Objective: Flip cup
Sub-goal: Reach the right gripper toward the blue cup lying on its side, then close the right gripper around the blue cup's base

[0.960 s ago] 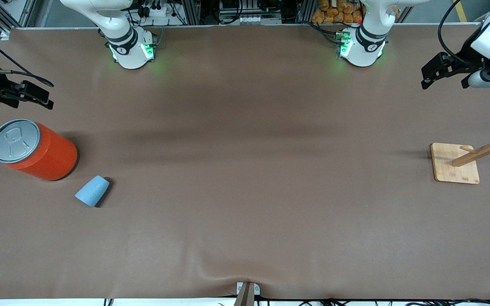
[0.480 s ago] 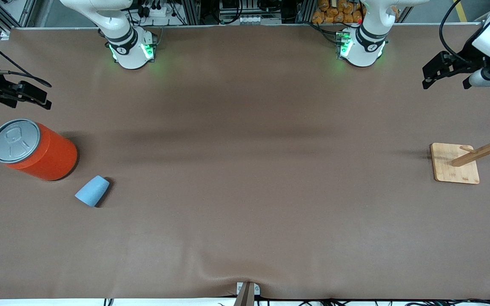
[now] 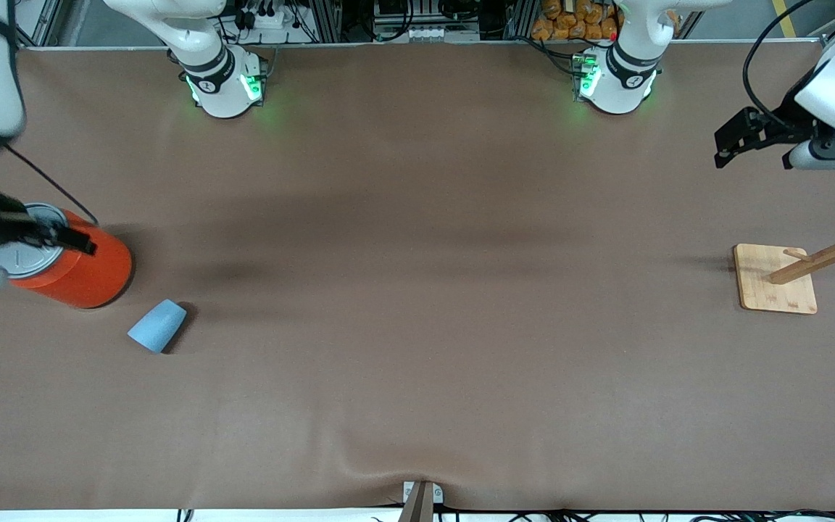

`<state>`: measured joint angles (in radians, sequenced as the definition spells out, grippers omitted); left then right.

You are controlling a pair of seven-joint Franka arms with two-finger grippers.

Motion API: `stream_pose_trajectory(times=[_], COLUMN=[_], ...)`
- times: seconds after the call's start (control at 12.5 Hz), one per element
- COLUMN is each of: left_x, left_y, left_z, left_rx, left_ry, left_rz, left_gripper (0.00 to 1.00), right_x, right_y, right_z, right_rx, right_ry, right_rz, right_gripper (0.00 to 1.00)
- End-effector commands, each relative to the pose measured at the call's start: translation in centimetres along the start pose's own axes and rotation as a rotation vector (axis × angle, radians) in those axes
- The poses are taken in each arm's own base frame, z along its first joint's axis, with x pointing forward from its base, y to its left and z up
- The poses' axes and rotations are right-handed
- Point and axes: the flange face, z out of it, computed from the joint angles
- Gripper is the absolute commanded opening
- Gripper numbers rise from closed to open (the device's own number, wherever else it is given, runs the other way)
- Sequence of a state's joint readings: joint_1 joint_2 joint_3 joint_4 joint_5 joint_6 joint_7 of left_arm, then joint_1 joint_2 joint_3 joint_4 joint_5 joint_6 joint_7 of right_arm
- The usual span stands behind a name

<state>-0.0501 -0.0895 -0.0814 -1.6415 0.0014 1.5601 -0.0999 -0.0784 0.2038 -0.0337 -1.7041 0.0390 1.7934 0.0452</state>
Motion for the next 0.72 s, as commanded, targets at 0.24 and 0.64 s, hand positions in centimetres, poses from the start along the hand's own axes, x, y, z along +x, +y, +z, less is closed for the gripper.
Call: stream_pose_trajectory(times=[0.24, 0.64], left_x=[3.1, 3.2], left_y=[0.0, 0.3], left_z=[2.0, 1.2], left_rx=[-0.023, -0.031], left_ry=[0.042, 0.077], left_rz=[0.009, 0.007], left_gripper=[1.00, 1.00], right_x=[5.4, 7.1], right_y=[0.7, 1.7], right_z=[12.3, 20.1], right_rx=[-0.008, -0.008], right_ry=[-0.060, -0.070], right_rz=[0.015, -0.025], right_gripper=[1.00, 1.00])
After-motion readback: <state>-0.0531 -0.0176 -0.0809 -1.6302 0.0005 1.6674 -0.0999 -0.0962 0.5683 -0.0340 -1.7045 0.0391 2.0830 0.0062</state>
